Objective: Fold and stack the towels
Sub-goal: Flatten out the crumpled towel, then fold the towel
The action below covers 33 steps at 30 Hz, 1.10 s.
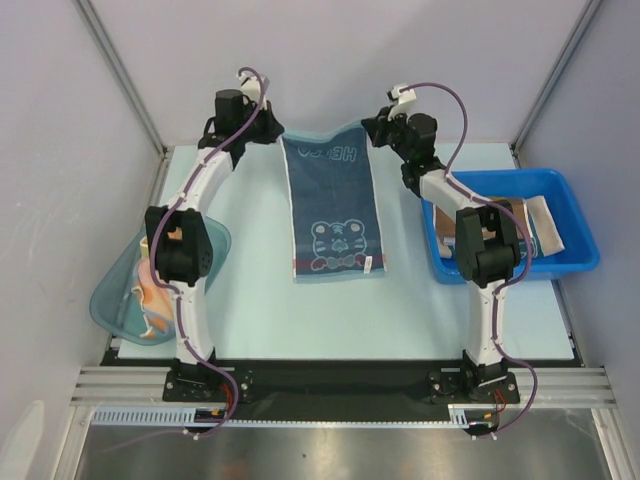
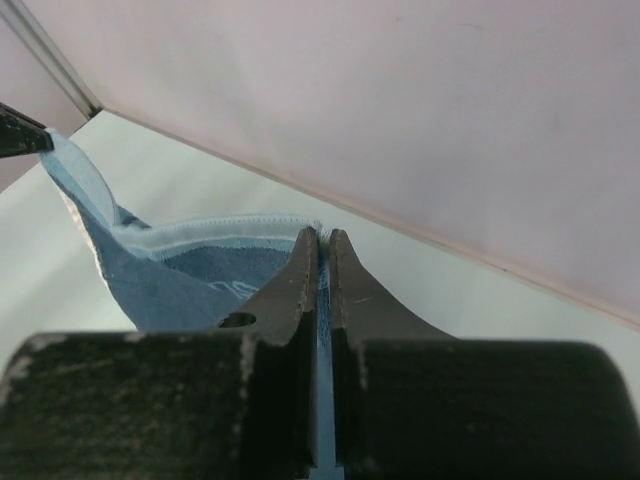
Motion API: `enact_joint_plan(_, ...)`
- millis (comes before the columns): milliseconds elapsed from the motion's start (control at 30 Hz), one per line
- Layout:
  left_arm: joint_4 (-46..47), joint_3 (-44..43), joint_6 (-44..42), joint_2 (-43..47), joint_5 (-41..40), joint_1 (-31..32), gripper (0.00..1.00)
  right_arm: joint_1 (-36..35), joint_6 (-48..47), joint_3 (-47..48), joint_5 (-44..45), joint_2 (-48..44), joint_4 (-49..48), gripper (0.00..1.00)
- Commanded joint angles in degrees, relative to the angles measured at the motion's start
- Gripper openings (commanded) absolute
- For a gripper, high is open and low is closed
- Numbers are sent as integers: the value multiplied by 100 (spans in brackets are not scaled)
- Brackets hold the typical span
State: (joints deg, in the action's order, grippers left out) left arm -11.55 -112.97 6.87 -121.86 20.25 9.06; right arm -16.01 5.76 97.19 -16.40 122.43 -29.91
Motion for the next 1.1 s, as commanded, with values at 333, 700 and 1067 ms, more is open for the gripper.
enact_joint_plan(333,153,1775,-512,1225,743,96,0,98,4,-1515,-337,-1370,724,0)
enact_joint_plan(700,-31,3394,-512,2403,954,324,0,81,346,-3345,-214,-2952,1084,0)
enact_joint_plan(1067,-75,4327,-494,3054,744,658,0,-104,628,-4524,-197,-3919,1181,0)
